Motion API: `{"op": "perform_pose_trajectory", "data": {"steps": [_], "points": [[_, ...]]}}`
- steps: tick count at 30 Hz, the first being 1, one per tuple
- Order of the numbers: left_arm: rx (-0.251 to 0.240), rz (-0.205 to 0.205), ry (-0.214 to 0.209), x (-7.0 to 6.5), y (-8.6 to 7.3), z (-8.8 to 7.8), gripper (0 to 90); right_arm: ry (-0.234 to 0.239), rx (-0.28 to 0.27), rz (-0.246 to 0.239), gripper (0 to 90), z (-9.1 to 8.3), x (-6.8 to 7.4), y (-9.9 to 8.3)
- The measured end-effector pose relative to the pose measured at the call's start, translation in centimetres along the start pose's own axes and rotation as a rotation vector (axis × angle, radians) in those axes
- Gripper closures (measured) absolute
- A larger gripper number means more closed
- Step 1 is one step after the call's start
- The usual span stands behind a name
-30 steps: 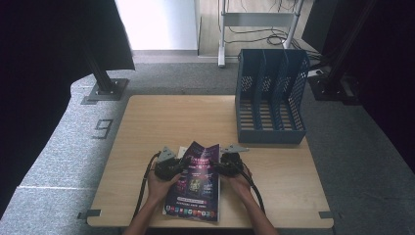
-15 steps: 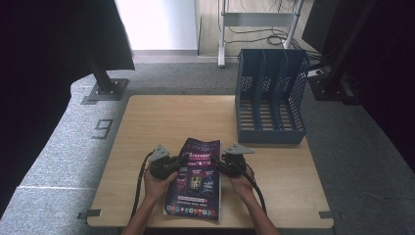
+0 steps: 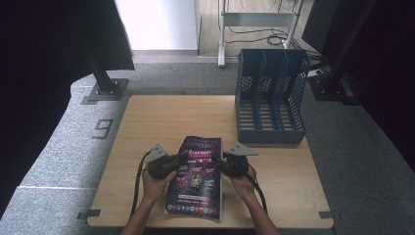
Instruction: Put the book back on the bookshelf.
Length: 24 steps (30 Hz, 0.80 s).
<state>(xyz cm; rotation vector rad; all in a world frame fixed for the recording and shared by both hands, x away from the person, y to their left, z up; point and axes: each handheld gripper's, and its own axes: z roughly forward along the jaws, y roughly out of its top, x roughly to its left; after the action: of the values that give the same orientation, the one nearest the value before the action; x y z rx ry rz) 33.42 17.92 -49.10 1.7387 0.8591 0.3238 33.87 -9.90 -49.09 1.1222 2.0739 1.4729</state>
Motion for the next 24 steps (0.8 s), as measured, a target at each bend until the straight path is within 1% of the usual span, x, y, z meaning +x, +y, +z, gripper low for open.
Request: {"op": "perform_pose_trajectory", "data": {"steps": [2,8,13,17,21,24], "points": [[-0.002,0.001,-0.003,-0.1,0.2,-0.2,85.5,0.006,-0.014,-0.004,70.1,-0.5,0.3,0.4],[-0.018,0.008,-0.014,-0.3,0.7,-0.7,85.7,0.013,-0.032,-0.019,70.9,-1.2,0.6,1.0],[-0.015,0.029,-0.019,-0.3,1.1,-0.8,85.7,0.032,-0.034,-0.006,71.3,-1.4,0.3,1.2],[-0.015,0.033,-0.021,-0.3,1.4,-0.9,85.7,0.047,-0.038,0.002,71.7,-1.6,0.2,1.4],[-0.019,0.037,-0.020,-0.4,1.8,-1.0,85.7,0.044,-0.047,-0.006,72.0,-1.8,0.4,1.6],[-0.027,0.038,-0.017,-0.3,2.5,-1.3,85.8,0.044,-0.064,-0.010,72.6,-2.0,0.5,2.2]]}}
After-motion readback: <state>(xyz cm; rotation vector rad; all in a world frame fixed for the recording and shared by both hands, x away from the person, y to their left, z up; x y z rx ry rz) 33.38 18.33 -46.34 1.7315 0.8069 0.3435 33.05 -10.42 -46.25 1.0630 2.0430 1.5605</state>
